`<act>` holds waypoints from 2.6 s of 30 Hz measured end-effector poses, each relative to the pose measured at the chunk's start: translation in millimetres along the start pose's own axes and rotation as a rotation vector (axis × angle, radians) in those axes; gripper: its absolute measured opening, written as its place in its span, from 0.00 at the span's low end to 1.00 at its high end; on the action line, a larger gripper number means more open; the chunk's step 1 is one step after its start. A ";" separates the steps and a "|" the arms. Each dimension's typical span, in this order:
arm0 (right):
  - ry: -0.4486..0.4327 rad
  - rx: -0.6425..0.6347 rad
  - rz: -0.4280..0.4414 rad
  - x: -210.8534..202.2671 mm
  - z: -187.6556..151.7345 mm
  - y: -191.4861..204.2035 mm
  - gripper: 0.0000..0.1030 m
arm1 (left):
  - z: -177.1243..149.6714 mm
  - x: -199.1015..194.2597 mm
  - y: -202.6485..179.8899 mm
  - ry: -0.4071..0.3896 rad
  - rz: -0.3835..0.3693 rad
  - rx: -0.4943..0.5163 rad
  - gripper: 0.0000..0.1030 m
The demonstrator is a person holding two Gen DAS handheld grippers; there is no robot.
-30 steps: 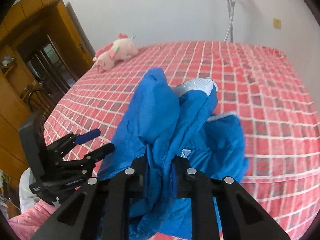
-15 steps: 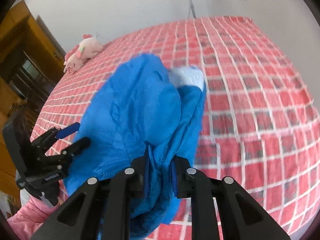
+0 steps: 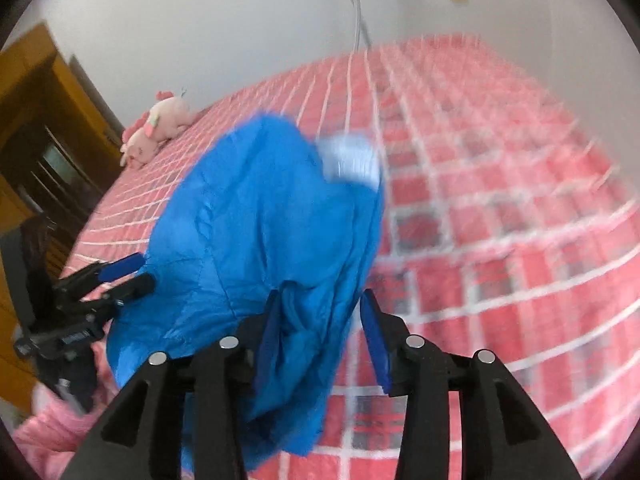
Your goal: Fold large clothes
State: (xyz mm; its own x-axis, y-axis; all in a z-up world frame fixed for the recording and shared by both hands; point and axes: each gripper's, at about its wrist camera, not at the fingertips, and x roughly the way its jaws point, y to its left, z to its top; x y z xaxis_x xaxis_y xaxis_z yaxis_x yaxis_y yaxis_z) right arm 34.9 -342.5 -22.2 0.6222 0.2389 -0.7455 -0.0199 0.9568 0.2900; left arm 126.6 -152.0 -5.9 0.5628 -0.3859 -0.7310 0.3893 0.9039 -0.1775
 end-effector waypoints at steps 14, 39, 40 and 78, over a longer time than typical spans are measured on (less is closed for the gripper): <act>0.072 -0.170 0.100 -10.5 -22.6 65.0 0.27 | -22.6 -20.1 -17.6 -0.011 0.089 0.016 0.60; -0.046 -0.100 0.032 -9.9 33.4 59.5 0.30 | 55.0 -3.5 -8.8 -0.011 0.024 0.015 0.62; -0.037 -0.074 0.020 2.3 43.2 56.4 0.30 | 60.1 5.4 -8.3 -0.005 0.045 0.009 0.62; -0.095 0.027 -0.013 54.1 -5.5 9.3 0.30 | 22.9 48.5 6.3 0.050 0.079 -0.050 0.68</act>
State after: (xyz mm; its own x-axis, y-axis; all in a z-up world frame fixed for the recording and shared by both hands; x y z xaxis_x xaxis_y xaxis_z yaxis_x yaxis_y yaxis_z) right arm 64.1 -319.8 -63.2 0.6941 0.2079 -0.6892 0.0090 0.9548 0.2971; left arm 173.0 -169.3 -27.4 0.5530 -0.3042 -0.7757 0.3076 0.9397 -0.1492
